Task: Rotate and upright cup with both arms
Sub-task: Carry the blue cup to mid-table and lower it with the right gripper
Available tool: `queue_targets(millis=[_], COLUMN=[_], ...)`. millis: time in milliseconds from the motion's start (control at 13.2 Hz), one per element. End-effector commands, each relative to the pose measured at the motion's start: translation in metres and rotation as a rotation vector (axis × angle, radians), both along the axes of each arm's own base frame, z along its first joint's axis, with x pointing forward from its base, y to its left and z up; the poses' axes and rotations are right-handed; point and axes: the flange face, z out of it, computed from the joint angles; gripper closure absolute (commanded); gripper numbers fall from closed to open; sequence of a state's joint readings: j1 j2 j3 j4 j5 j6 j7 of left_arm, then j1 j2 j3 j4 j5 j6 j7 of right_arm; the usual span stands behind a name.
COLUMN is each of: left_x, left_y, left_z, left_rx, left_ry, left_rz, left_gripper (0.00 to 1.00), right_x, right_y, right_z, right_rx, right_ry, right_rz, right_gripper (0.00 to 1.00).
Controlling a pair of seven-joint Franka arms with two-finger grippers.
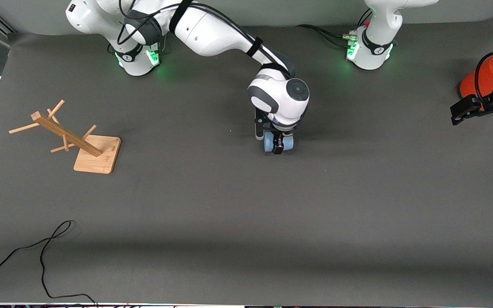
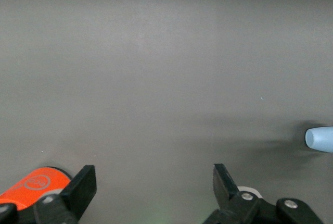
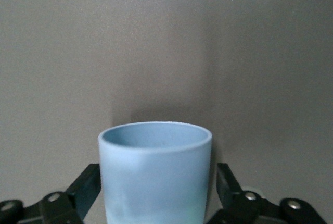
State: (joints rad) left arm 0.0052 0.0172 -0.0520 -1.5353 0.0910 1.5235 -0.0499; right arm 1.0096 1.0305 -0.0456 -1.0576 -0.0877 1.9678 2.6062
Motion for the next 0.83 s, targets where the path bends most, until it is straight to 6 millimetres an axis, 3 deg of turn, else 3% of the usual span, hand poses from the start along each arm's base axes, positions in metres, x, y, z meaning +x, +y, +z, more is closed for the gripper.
queue_targets(millis=[0, 226, 528, 679, 755], left_x=[-0.003, -0.003, -0.004, -0.004, -0.003], left_y=[0.001, 0.001, 0.0, 0.0, -0.003], left_z=[0.006, 0.006, 0.007, 0.006, 0.005], left_rx=[-0.013, -0.016, -0.016, -0.016, -0.016], left_ry=[0.005, 0.005, 0.004, 0.007, 0.009], left_rz=[-0.011, -0.013, -0.013, -0.013, -0.009], left_gripper=[0.0, 0.0, 0.0, 0.0, 0.0], right_x=[-0.001, 0.0, -0.006, -0.008, 0.0], right_y=[0.009, 0.01, 0.0, -0.017, -0.035], right_z=[0.003, 0.02, 0.113, 0.174, 0.206], right_rx=[0.003, 0.01, -0.011, -0.007, -0.003], right_ry=[-0.041, -0.044, 0.009, 0.09, 0.127], right_rz=[-0.012, -0.005, 0.011, 0.068, 0.116], right_gripper=[0.0, 0.0, 0.0, 0.0, 0.0])
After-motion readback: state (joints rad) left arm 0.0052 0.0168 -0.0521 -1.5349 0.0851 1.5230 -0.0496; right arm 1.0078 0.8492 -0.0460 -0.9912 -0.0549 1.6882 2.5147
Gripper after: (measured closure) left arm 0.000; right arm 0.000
